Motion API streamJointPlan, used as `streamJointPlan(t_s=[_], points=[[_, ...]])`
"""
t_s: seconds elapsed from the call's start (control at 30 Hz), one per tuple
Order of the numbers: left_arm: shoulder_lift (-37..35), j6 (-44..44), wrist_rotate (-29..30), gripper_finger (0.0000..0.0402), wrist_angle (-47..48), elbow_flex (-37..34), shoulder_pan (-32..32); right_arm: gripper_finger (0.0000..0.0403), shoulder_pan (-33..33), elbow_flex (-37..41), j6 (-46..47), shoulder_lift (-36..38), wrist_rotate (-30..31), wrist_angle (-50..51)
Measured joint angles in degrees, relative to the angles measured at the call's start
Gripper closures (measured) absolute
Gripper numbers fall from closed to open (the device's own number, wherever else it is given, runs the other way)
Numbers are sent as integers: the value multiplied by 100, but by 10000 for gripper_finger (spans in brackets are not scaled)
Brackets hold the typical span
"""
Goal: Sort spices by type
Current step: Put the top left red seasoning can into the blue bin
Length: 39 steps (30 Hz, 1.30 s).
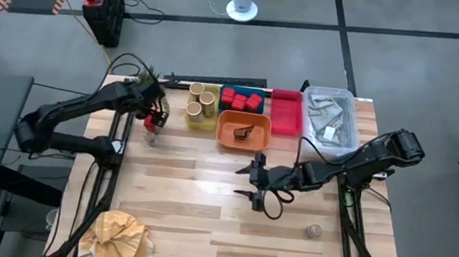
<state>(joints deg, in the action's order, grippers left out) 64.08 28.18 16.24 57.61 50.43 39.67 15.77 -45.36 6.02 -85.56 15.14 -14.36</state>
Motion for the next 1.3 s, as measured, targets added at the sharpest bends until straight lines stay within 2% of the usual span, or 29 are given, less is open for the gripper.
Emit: streamJointPlan(t_s=[0.17,0.4,0.6,0.7,0.9,0.97,1.13,1.3], points=[[490,15,-147,89,-179,0,14,88,3,0,2,-4,-2,-3],[1274,-208,-201,88,-201,0,59,88,25,0,9,-4,-4,2],[1649,-431,-108,90,-346,0,58,88,42,0,9,-4,-9,-3],[1720,-651,-120,108,-500,0,58,88,40,0,9,-4,-9,-3],[1726,-1012,-157,191,-502,4,55,88,39,0,82,-4,-9,11],[1728,-1187,-158,199,-399,39,55,88,39,0,129,-4,-9,36],[1731,-1670,-165,199,179,505,39,88,37,14,209,-4,-9,55],[1731,-2199,-195,199,631,1559,-201,88,22,59,330,-4,-8,222]])
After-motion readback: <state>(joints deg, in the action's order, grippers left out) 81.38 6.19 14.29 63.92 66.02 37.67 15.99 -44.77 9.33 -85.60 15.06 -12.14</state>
